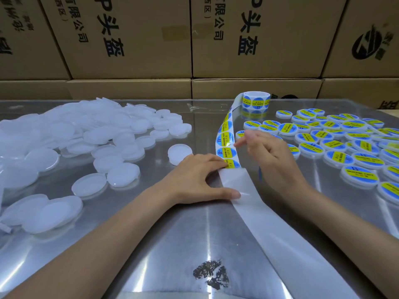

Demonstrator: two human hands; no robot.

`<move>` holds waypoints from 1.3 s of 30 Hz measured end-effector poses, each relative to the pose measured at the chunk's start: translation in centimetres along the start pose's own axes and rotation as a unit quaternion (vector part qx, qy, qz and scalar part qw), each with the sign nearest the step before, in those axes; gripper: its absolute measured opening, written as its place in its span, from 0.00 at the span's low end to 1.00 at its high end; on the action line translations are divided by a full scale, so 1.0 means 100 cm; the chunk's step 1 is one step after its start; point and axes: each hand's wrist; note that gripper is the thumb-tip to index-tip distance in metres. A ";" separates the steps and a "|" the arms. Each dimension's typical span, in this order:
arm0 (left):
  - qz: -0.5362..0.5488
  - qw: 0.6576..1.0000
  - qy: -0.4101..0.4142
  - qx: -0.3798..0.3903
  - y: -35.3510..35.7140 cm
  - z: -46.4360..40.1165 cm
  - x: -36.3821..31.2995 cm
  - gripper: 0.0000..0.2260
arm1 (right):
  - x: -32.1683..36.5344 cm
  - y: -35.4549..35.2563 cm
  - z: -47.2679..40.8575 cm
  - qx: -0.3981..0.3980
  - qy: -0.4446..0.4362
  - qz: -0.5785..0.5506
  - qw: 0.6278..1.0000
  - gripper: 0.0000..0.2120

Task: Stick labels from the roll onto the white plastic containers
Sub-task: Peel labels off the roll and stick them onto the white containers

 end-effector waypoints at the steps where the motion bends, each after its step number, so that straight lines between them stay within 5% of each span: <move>1: 0.000 1.000 0.002 -0.004 -0.001 0.000 0.000 0.33 | 0.000 -0.001 0.000 -0.009 0.009 -0.024 1.000 0.21; 4: -0.027 0.997 0.000 -0.074 -0.003 -0.001 0.001 0.26 | -0.001 -0.001 0.000 -0.028 0.029 -0.062 0.997 0.17; 7: -0.122 0.975 -0.106 -0.151 -0.007 0.001 0.006 0.19 | -0.002 -0.001 0.000 -0.025 0.064 -0.083 0.994 0.10; 12: -0.180 0.943 -0.237 -0.148 -0.016 0.007 0.018 0.09 | -0.003 -0.003 -0.001 -0.013 0.082 -0.083 0.993 0.07; 22: -0.066 0.937 -0.262 -0.221 -0.020 0.008 0.019 0.04 | -0.003 0.001 -0.002 0.042 0.110 -0.115 0.986 0.07; 29: 0.001 0.938 -0.252 -0.239 -0.017 0.008 0.025 0.06 | -0.009 -0.001 -0.001 0.095 0.226 -0.191 0.950 0.04; 34: -0.056 0.946 -0.253 -0.196 -0.016 0.007 0.027 0.02 | -0.009 -0.002 -0.002 0.112 0.250 -0.244 0.930 0.13; 39: -0.048 0.946 -0.269 -0.172 -0.020 0.007 0.025 0.09 | -0.009 -0.002 0.000 0.120 0.240 -0.261 0.927 0.13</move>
Point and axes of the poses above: each hand's wrist, its own z-axis away from the middle knuckle, its own y-axis out of the palm, x = y × z, and after that the axes turned 5 degrees about y, right-handed
